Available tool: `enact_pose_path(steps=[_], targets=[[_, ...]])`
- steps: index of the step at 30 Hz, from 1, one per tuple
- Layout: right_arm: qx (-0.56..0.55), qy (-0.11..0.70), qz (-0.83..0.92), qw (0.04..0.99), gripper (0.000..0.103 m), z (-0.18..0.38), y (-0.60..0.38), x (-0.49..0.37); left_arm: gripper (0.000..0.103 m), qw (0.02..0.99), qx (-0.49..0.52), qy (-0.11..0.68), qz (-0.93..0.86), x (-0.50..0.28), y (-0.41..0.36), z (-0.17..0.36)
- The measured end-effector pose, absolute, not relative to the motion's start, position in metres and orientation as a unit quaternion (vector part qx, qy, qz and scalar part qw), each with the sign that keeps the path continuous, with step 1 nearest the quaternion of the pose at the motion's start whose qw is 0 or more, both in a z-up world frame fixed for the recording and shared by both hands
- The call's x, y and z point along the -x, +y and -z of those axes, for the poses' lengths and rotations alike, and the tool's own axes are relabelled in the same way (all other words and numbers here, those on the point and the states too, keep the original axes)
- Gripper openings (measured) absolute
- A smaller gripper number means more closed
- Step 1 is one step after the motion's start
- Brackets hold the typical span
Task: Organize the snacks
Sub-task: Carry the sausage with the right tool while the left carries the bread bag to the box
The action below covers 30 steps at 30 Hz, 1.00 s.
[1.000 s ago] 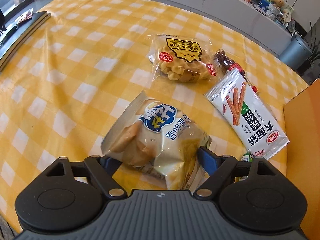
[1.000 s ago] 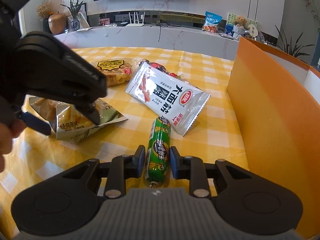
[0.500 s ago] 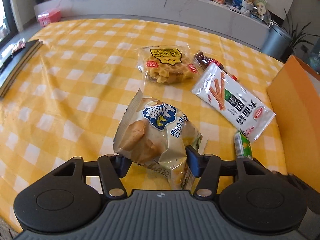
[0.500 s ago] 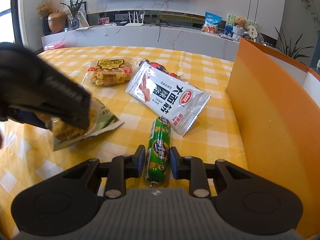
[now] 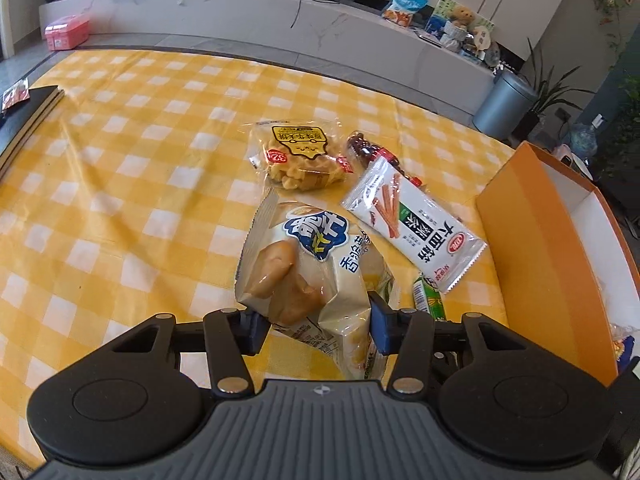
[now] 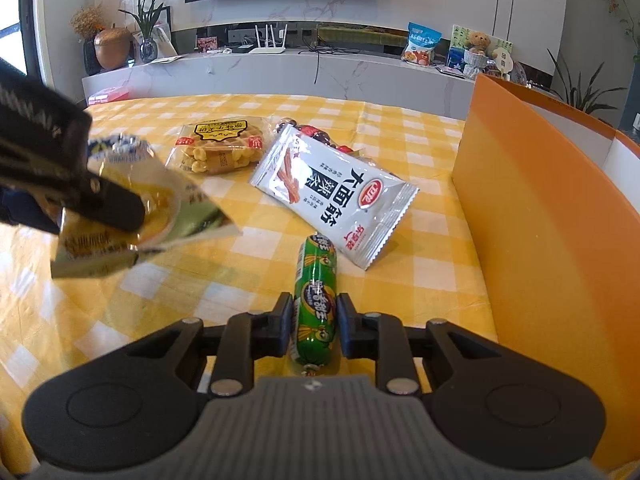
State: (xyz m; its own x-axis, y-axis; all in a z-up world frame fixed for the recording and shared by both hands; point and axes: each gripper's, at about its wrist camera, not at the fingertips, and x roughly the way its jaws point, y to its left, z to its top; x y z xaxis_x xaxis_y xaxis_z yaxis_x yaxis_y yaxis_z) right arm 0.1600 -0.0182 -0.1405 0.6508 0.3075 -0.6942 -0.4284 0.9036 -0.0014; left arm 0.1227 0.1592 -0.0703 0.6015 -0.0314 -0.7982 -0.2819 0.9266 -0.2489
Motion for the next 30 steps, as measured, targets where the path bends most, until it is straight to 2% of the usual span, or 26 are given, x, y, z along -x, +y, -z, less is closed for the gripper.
enact_pose_path(steps=[11,18,21,30], targets=[[0.071,0.337,-0.214,0.914,0.021,0.122,-0.036,-0.153,0.056,0.895,0.197,0.401,-0.002,-0.106,0.152,0.038],[0.023,0.310,-0.246,0.918,0.021,0.081,-0.065,-0.144,0.056,0.913,0.180,0.364,0.044,-0.096,0.132,0.006],[-0.007,0.274,-0.252,0.928,0.021,0.054,-0.090,-0.139,0.056,0.930,0.165,0.327,0.036,-0.093,0.122,-0.013],[0.015,0.155,-0.199,0.968,0.021,-0.001,-0.159,-0.139,0.056,0.943,0.157,0.283,0.072,-0.110,0.083,-0.044]])
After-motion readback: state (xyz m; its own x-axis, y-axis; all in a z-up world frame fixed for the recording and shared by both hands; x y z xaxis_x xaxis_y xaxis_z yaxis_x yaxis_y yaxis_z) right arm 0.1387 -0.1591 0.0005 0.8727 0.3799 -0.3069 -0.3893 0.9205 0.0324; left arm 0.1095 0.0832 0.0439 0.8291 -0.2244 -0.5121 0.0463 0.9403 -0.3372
